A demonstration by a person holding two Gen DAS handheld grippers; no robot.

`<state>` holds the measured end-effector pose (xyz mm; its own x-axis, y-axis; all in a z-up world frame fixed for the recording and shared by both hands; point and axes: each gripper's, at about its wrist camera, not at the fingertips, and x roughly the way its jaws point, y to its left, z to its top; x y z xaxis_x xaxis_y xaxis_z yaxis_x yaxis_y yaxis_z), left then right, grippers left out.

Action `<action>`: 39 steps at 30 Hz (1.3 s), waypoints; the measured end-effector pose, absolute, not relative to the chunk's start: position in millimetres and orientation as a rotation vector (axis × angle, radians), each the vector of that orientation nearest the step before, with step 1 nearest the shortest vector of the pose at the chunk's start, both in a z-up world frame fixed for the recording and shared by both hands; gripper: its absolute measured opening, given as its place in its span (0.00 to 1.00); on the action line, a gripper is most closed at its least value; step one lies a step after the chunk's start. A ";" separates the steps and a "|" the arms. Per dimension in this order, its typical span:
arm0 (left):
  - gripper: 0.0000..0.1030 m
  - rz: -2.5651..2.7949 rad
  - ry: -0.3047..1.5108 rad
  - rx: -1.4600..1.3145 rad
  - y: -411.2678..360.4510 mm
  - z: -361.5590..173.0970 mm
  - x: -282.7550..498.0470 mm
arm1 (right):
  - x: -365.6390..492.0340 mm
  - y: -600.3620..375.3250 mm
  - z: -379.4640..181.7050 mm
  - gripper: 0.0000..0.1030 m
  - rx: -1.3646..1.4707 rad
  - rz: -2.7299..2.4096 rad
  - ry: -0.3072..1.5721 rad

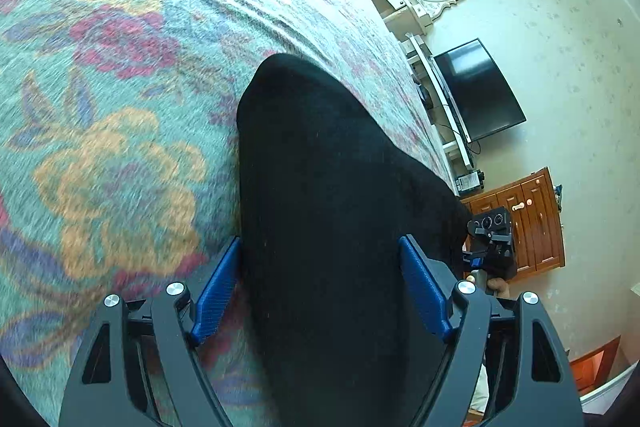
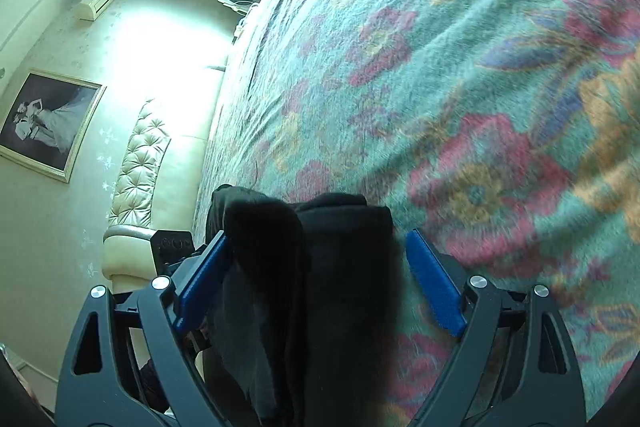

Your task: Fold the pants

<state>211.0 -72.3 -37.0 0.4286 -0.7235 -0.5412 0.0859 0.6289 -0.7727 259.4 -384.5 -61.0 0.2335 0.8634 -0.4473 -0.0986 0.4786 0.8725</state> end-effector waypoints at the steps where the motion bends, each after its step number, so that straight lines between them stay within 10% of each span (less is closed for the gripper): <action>1: 0.75 -0.569 1.009 -0.746 -74.4 -36.9 218.3 | 262.8 -380.9 -61.9 0.87 0.833 0.790 1.146; 6: 0.80 -0.576 1.023 -0.802 -77.7 -41.9 237.7 | 272.0 -359.9 -60.2 0.88 0.791 0.814 1.145; 9: 0.79 -0.559 1.045 -0.810 -79.9 -41.5 243.2 | 268.4 -355.4 -61.6 0.61 0.731 0.776 1.169; 16: 0.40 -0.461 1.109 -0.709 -88.4 -40.1 244.9 | 263.8 -361.1 -63.7 0.39 0.769 0.772 1.143; 39: 0.25 -0.319 0.951 -0.674 -18.8 -4.6 243.0 | 295.4 -263.6 -18.6 0.32 0.719 0.860 1.078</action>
